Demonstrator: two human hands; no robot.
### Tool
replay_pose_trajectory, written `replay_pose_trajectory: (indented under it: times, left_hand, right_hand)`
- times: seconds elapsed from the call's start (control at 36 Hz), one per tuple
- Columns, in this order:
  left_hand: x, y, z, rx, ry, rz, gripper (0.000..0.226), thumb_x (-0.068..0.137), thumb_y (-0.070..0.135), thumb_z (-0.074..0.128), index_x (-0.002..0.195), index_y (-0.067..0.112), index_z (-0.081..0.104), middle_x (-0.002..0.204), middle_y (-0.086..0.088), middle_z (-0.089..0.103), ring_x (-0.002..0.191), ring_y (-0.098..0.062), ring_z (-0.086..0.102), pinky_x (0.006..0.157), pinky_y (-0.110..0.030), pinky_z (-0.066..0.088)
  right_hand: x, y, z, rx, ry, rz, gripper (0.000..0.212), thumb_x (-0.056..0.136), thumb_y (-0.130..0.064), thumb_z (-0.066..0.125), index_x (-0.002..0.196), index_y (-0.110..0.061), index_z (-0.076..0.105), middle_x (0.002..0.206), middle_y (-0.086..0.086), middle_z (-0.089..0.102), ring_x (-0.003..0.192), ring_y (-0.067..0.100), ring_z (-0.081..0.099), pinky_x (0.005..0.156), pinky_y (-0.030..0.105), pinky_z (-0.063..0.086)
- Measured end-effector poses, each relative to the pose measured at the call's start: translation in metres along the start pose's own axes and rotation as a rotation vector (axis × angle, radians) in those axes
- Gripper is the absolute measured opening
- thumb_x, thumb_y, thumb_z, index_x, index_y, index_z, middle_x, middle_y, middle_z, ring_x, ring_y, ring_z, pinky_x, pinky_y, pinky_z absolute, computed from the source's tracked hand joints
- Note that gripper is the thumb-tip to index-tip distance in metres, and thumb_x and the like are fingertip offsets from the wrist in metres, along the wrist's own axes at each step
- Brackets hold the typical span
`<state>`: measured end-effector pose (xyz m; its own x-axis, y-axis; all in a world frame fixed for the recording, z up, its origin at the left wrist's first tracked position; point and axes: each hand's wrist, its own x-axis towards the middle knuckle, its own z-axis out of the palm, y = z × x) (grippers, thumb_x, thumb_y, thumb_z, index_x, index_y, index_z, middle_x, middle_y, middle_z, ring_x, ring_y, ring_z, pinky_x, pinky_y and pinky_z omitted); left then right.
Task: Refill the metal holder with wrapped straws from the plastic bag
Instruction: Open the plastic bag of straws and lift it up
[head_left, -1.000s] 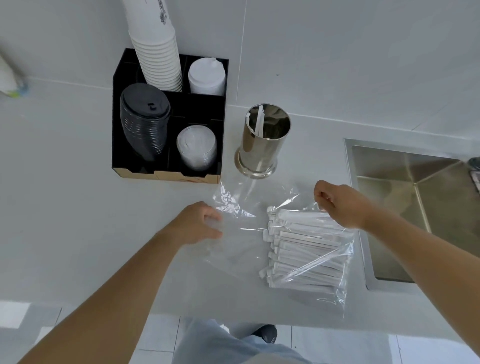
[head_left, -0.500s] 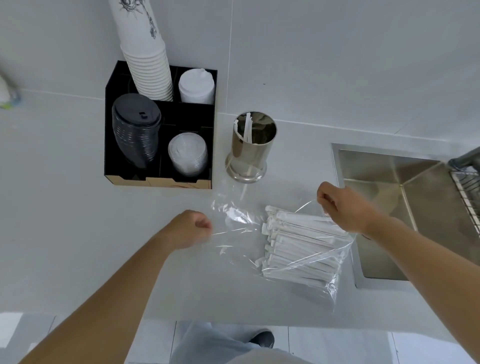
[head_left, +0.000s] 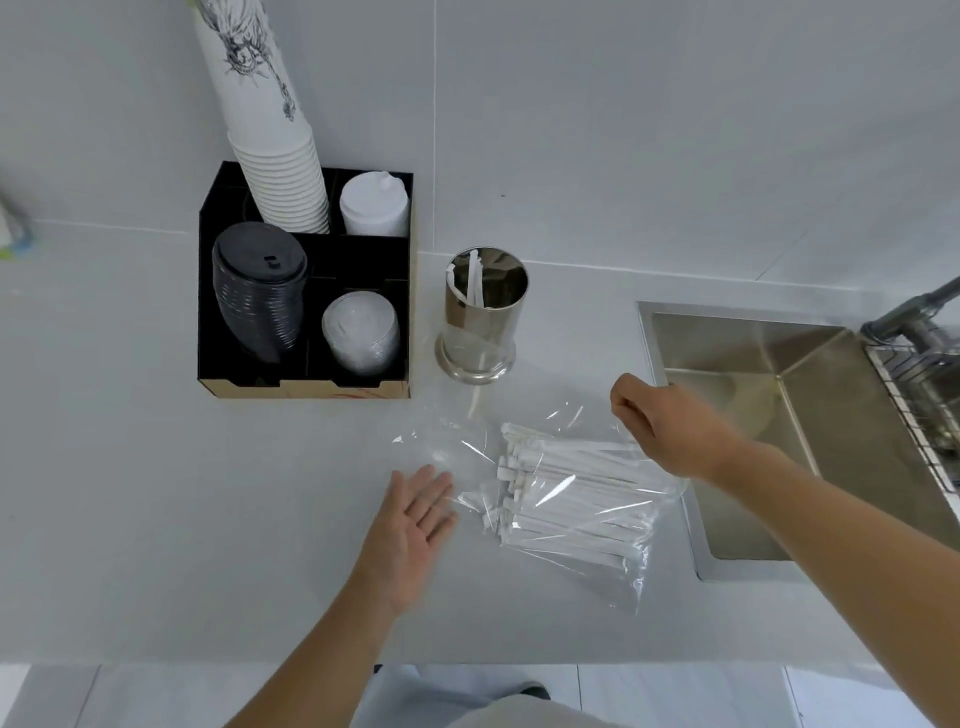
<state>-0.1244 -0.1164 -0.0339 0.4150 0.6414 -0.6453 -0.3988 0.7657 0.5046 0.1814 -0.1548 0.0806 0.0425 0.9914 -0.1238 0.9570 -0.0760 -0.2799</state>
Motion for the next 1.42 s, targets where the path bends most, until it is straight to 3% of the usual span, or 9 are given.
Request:
replay_pose_trajectory:
  times: [0.11,0.19,0.25,0.5,0.67,1.03,1.19,1.31,1.42]
  left_hand:
    - [0.003,-0.019,0.014,0.392,-0.018,0.018,0.002,0.081,0.017,0.072,0.083,0.016,0.071,0.086,-0.004,0.062,0.085,-0.015,0.058,0.092,-0.030,0.047]
    - [0.008,-0.020,0.026,0.541,0.036,0.063,0.013,0.075,0.010,0.071,0.066,0.009,0.061,0.065,-0.002,0.051,0.063,-0.012,0.047,0.060,-0.019,0.042]
    - [0.013,-0.020,0.030,0.613,0.030,0.084,0.020,0.073,0.008,0.067,0.061,0.002,0.053,0.064,-0.006,0.046,0.063,-0.016,0.041,0.058,-0.024,0.034]
    - [0.010,-0.022,0.022,0.420,0.035,0.017,0.024,0.077,0.021,0.073,0.089,0.001,0.069,0.094,-0.015,0.068,0.092,-0.021,0.065,0.092,-0.034,0.051]
    - [0.013,-0.013,0.031,0.080,0.064,0.009,0.009,0.097,0.016,0.054,0.091,0.010,0.055,0.096,-0.009,0.071,0.093,-0.023,0.069,0.081,-0.034,0.052]
    - [0.007,0.036,0.075,-0.205,-0.039,0.157,0.011,0.096,0.030,0.052,0.089,0.022,0.055,0.088,0.002,0.063,0.089,-0.017,0.060,0.084,-0.041,0.049]
    - [0.001,0.051,0.097,-0.279,-0.167,0.213,0.059,0.083,0.058,0.055,0.127,0.018,0.058,0.120,-0.002,0.065,0.115,-0.022,0.058,0.101,-0.039,0.042]
    - [-0.009,0.054,0.124,-0.299,-0.334,0.217,0.091,0.052,0.063,0.083,0.128,0.019,0.057,0.128,-0.002,0.065,0.118,-0.023,0.062,0.096,-0.041,0.045]
    - [-0.014,0.055,0.152,-0.270,-0.521,0.249,0.095,0.058,0.052,0.086,0.140,0.019,0.050,0.139,-0.007,0.058,0.127,-0.026,0.054,0.107,-0.047,0.041]
  right_hand:
    - [-0.003,-0.005,-0.001,-0.002,-0.004,0.000,0.010,0.097,-0.012,0.045,0.088,-0.016,0.043,0.055,0.004,0.050,0.050,0.033,0.045,0.051,0.040,0.043]
    - [-0.006,-0.010,-0.004,-0.001,-0.006,-0.014,0.013,0.098,-0.014,0.043,0.087,-0.018,0.040,0.055,0.006,0.050,0.050,0.030,0.041,0.050,0.040,0.042]
    - [-0.008,-0.012,-0.007,0.006,-0.005,-0.026,0.015,0.098,-0.014,0.043,0.086,-0.021,0.037,0.054,0.003,0.049,0.049,0.028,0.039,0.050,0.040,0.041]
    - [-0.015,-0.023,-0.034,0.092,0.070,-0.046,0.014,0.097,-0.009,0.045,0.085,-0.015,0.042,0.054,0.002,0.043,0.049,0.023,0.033,0.047,0.034,0.033]
    - [-0.015,-0.038,-0.060,0.176,0.141,-0.085,0.013,0.098,-0.011,0.046,0.085,-0.014,0.046,0.057,0.013,0.048,0.048,0.022,0.033,0.046,0.036,0.037]
    - [-0.001,-0.083,-0.132,0.324,0.227,-0.175,0.012,0.099,-0.012,0.047,0.088,-0.016,0.051,0.061,0.013,0.055,0.054,0.030,0.053,0.055,0.041,0.054]
    - [0.008,-0.107,-0.177,0.421,0.266,-0.224,0.013,0.097,-0.007,0.049,0.086,-0.013,0.054,0.061,0.012,0.055,0.057,0.027,0.053,0.053,0.021,0.050]
    - [0.016,-0.122,-0.205,0.428,0.304,-0.211,0.015,0.095,-0.008,0.049,0.083,-0.015,0.055,0.056,0.004,0.055,0.053,0.016,0.051,0.053,0.029,0.058]
    - [0.027,-0.133,-0.223,0.369,0.360,-0.159,0.014,0.093,-0.012,0.048,0.082,-0.016,0.055,0.061,0.010,0.061,0.056,0.024,0.058,0.056,0.035,0.059]
